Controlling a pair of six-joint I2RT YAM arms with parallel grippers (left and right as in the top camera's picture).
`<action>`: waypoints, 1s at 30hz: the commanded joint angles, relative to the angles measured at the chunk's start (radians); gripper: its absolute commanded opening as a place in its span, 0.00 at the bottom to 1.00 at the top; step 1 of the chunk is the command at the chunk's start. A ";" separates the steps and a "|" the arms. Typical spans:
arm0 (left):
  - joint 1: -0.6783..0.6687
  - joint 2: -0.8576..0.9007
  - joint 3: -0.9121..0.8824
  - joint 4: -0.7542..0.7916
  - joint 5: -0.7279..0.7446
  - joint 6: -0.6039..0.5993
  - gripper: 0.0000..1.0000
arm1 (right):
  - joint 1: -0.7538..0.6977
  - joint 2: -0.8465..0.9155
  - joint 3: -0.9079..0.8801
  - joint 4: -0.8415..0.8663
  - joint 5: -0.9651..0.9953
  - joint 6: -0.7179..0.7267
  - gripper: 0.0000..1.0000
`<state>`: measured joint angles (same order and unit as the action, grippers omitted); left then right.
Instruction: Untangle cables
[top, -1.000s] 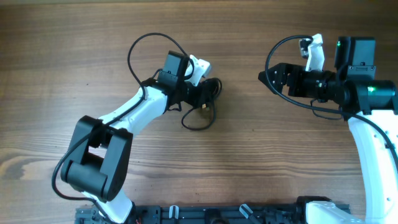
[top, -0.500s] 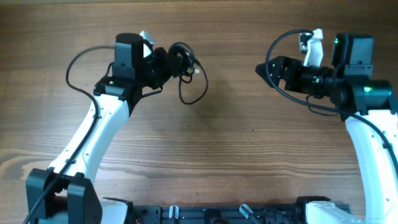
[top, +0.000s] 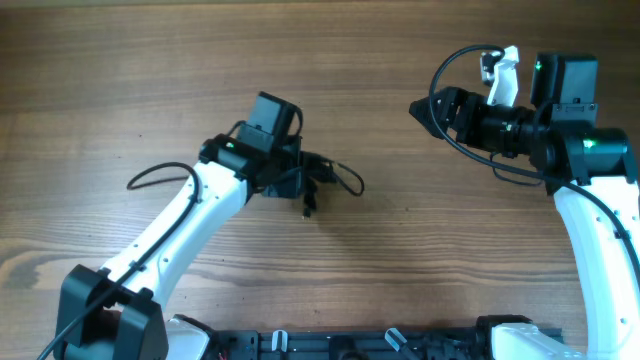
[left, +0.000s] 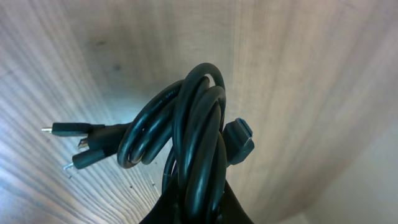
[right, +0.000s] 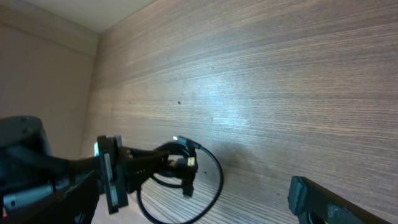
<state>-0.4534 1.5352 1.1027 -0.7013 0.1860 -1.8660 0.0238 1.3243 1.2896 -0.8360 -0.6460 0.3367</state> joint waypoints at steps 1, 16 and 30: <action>-0.036 0.045 0.010 -0.020 -0.065 -0.259 0.04 | 0.002 0.010 0.021 0.004 0.004 0.008 1.00; -0.039 0.139 0.011 0.247 -0.053 0.488 0.78 | 0.003 0.034 0.021 -0.003 0.019 0.007 0.99; 0.137 -0.193 0.010 -0.065 -0.142 1.075 0.57 | 0.031 0.077 0.021 -0.006 0.010 -0.056 0.95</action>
<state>-0.3210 1.3262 1.1080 -0.6758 0.0933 -0.8787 0.0242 1.3914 1.2903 -0.8413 -0.6346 0.3363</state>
